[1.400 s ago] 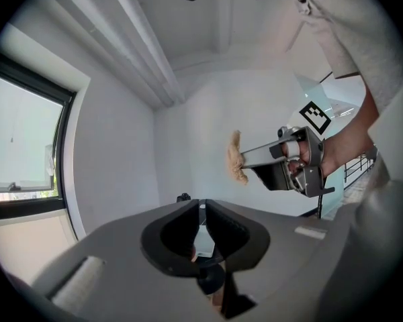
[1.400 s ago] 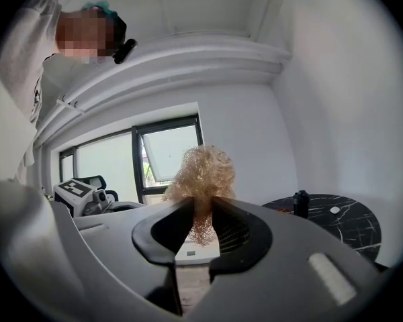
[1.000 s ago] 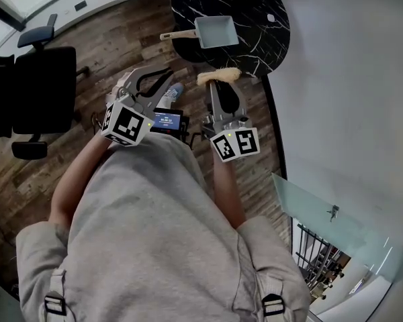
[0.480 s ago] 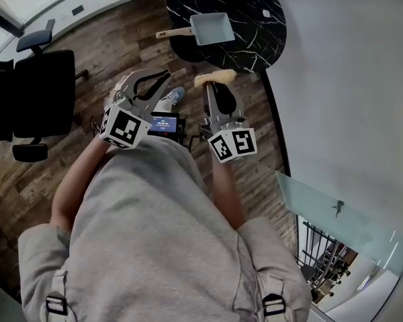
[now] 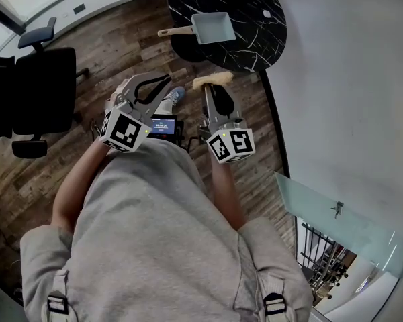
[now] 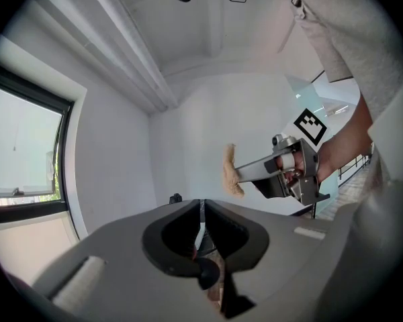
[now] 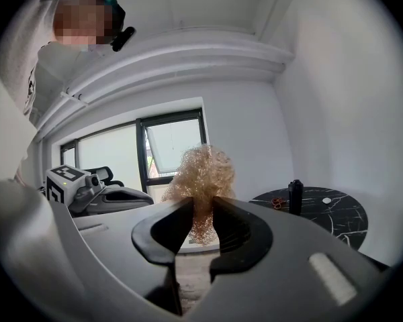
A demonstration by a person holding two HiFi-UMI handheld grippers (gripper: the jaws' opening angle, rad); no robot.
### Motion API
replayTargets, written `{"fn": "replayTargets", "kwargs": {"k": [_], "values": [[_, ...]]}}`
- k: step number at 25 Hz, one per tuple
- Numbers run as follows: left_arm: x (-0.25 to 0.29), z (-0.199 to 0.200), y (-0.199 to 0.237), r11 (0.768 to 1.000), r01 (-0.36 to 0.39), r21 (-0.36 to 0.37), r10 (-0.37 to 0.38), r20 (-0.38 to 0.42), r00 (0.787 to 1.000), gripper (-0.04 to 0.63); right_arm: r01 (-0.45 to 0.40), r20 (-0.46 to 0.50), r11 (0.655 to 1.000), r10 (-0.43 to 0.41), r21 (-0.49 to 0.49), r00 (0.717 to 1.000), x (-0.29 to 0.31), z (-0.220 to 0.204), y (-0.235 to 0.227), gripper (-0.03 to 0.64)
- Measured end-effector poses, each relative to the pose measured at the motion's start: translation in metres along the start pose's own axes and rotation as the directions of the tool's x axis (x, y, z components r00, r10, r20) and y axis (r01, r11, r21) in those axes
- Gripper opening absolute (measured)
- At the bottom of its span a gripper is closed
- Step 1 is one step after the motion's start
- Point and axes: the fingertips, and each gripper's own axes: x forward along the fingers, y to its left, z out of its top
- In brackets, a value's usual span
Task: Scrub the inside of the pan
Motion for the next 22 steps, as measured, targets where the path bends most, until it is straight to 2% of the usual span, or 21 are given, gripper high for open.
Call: {"fn": "replayTargets", "kwargs": {"k": [22], "values": [[-0.025, -0.007, 0.001, 1.000, -0.022, -0.004, 0.022, -0.016, 1.000, 0.020, -0.090, -0.070, 0.996, 0.088, -0.026, 0.994, 0.009, -0.020, 0.035, 0.101]]}}
